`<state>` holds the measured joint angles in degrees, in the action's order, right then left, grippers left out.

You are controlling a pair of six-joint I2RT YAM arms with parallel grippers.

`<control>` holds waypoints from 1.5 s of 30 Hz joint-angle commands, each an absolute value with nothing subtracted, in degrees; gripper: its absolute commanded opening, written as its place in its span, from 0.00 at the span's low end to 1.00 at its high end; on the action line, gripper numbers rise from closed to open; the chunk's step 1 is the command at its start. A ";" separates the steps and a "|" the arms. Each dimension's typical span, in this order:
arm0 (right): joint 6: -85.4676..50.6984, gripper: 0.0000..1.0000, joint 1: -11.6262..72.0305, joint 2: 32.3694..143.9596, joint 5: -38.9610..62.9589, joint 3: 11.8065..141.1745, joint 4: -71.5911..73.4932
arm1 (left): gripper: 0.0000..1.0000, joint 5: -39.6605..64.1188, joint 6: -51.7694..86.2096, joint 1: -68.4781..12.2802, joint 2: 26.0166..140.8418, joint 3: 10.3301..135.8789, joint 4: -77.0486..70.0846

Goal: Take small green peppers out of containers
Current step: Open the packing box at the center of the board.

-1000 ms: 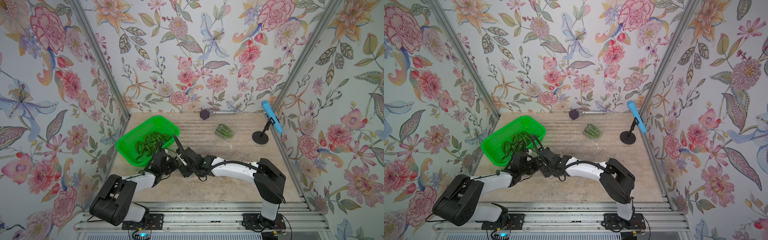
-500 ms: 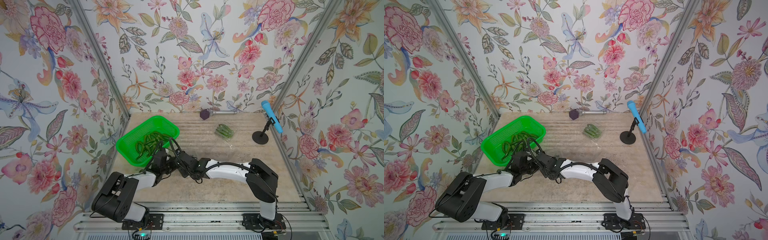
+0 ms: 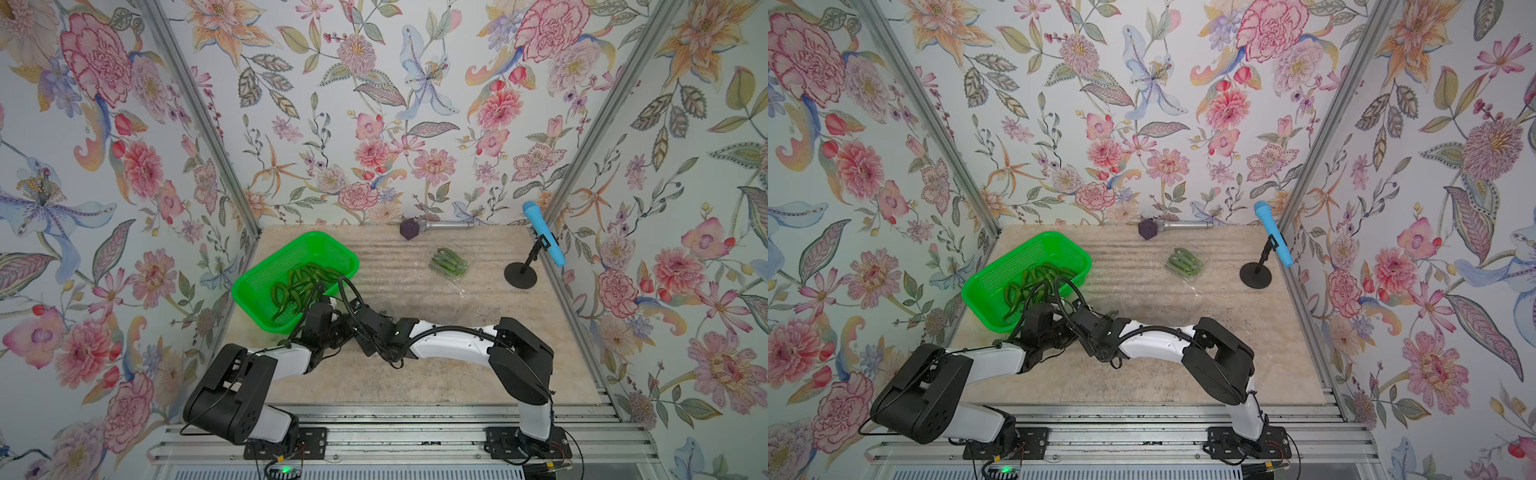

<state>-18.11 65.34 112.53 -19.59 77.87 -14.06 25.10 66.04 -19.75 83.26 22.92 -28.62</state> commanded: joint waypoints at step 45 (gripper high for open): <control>-13.63 0.00 59.08 106.80 -26.76 82.47 -17.71 | 0.10 24.87 59.77 -18.67 86.75 24.91 -21.54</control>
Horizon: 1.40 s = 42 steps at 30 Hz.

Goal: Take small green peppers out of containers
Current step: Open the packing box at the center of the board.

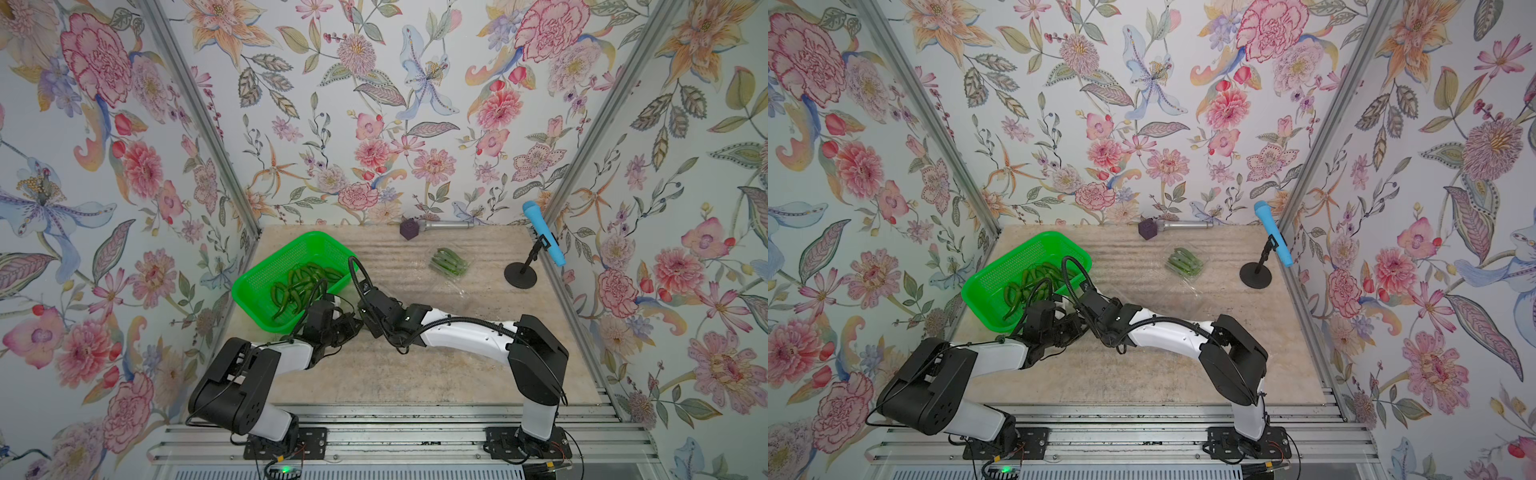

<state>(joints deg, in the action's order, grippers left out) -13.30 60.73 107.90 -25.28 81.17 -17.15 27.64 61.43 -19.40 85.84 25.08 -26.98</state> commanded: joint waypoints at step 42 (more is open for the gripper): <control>-6.70 0.60 41.76 93.44 11.17 72.63 -14.33 | 0.37 13.82 53.78 -16.17 67.56 32.52 2.23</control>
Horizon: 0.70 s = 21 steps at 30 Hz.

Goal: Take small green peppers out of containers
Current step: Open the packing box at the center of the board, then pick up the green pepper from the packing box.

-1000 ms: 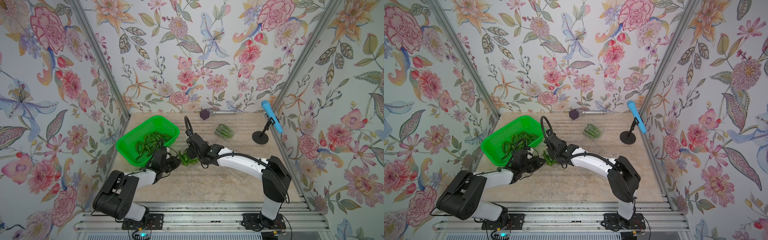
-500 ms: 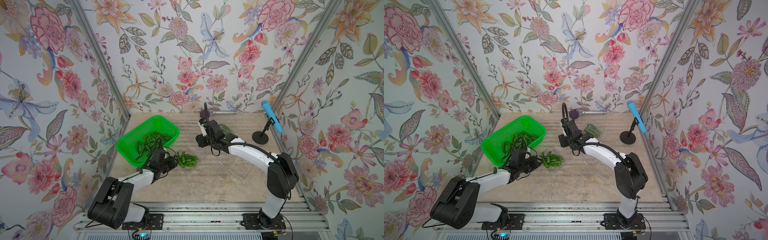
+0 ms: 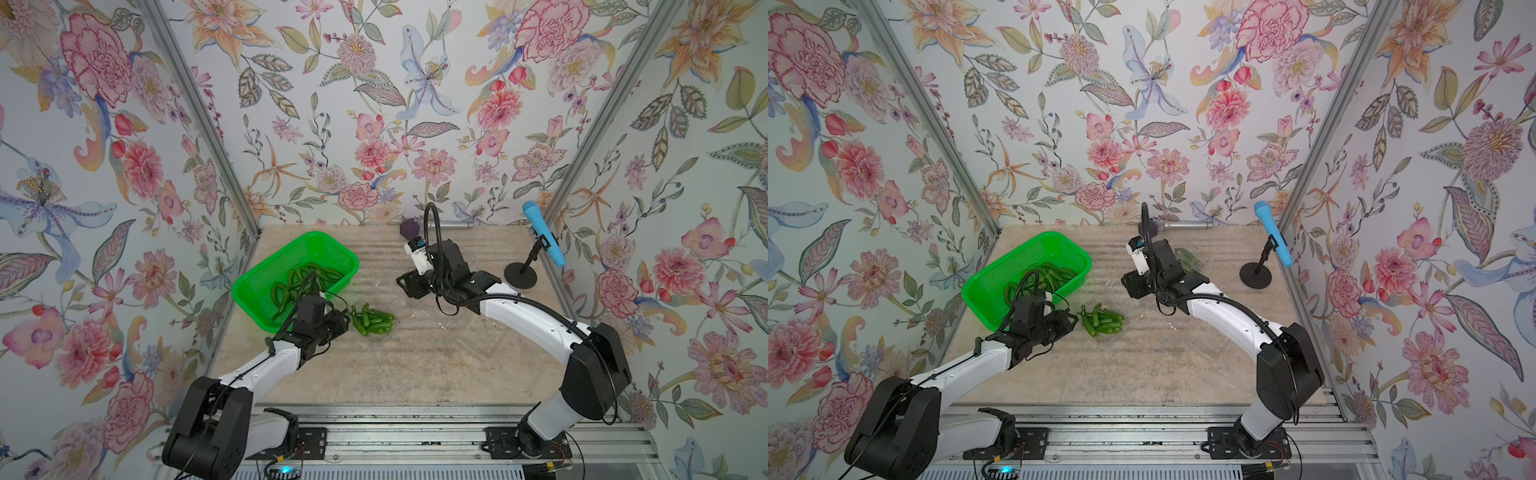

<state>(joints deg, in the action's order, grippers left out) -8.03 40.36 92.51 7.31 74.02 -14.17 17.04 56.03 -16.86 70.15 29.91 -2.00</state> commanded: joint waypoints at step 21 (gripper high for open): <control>5.40 0.49 47.99 112.86 9.68 85.12 -23.46 | 0.42 17.00 51.69 -15.17 61.22 32.88 5.58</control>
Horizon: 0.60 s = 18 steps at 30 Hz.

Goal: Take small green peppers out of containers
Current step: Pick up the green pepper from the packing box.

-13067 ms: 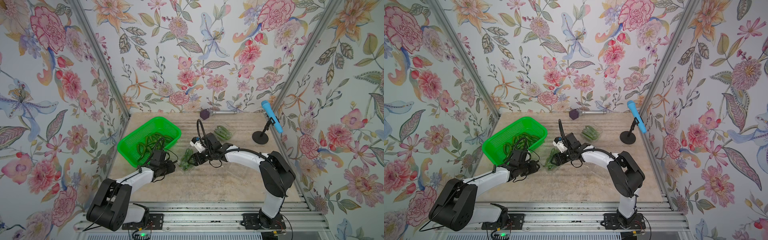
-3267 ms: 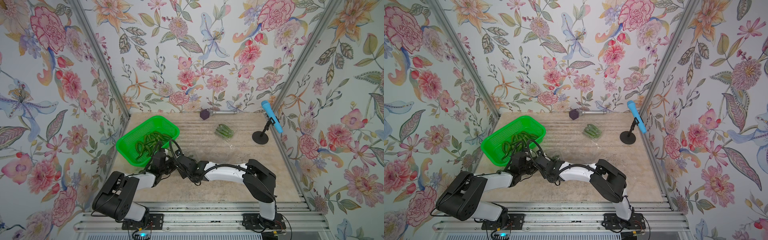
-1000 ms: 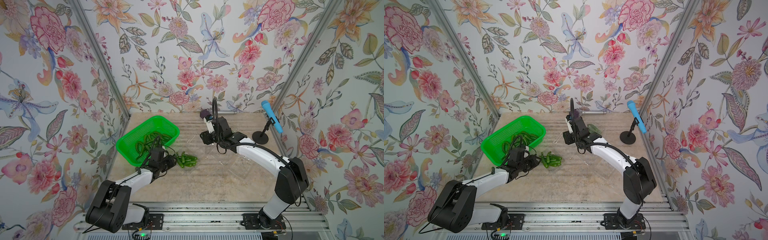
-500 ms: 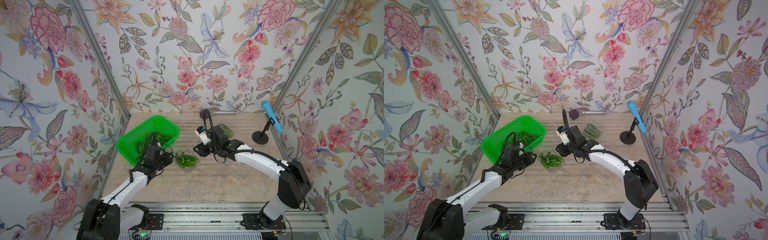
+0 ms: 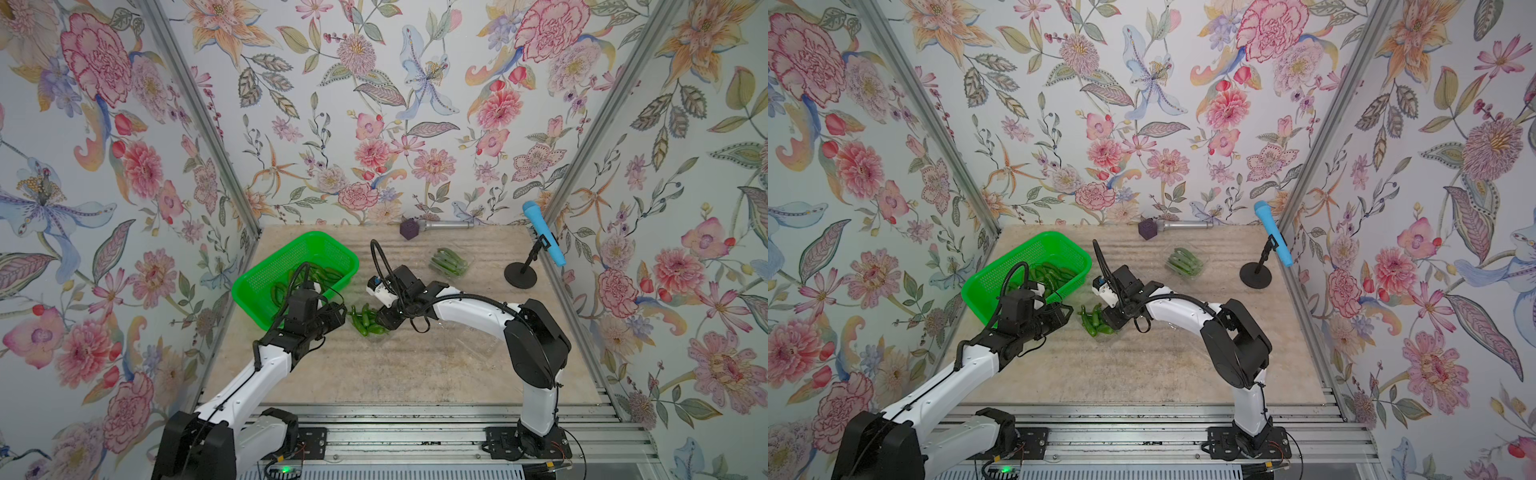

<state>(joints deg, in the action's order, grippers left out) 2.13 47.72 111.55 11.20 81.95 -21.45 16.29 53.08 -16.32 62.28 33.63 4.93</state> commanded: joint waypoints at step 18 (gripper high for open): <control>8.53 0.41 48.29 122.09 6.78 93.15 -27.92 | 0.42 21.00 49.27 -9.18 60.50 31.51 5.16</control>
<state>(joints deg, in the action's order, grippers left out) 7.11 47.99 120.55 7.22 91.13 -26.04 19.55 50.92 -10.07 61.36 32.21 4.95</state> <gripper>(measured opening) 0.417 0.423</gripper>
